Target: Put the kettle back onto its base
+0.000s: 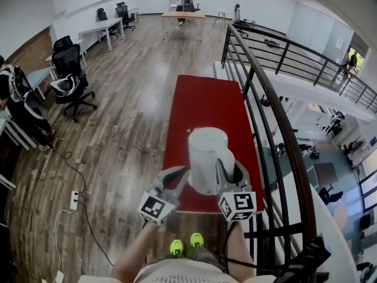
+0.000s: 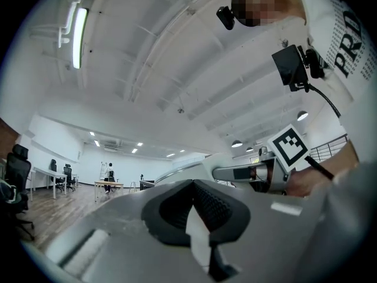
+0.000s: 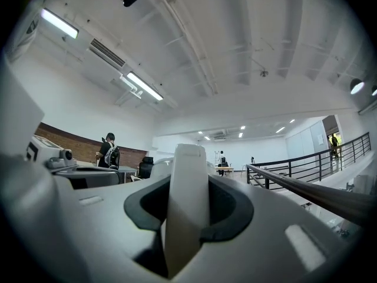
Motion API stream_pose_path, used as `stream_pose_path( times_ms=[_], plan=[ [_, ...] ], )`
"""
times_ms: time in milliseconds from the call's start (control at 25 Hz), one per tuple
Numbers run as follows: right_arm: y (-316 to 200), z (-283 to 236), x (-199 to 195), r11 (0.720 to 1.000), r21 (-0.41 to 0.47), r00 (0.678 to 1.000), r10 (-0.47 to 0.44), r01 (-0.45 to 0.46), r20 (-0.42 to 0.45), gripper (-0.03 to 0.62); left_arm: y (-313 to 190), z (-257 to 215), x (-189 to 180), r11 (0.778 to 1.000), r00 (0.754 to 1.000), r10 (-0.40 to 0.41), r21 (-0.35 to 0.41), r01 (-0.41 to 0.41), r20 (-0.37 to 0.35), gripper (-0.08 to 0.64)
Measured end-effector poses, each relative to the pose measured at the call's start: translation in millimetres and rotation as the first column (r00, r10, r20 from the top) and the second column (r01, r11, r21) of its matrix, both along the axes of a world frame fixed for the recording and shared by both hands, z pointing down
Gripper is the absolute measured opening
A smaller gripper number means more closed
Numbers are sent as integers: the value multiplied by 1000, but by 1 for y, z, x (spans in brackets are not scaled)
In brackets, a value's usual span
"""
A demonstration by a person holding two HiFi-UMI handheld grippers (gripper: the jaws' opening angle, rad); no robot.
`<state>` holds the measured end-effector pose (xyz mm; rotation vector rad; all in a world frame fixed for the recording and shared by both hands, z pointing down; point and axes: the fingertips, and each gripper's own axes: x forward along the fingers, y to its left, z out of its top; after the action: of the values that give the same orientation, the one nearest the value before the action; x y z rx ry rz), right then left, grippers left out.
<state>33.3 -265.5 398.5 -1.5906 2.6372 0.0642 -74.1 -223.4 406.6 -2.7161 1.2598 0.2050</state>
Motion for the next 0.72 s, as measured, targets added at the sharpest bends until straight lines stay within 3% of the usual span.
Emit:
stream_pose_path(
  times_ms=[320,720],
  plan=[
    [-37,4,-18,993,-21,993,-114,115,23,131,-26,2,-8,994,995,-102,-23,103,16,-8],
    [-72,16,-11,977,-35,978,-209,210,24,132,-57,11,-2,976,977,-211,-42,212,28,-8]
  ],
)
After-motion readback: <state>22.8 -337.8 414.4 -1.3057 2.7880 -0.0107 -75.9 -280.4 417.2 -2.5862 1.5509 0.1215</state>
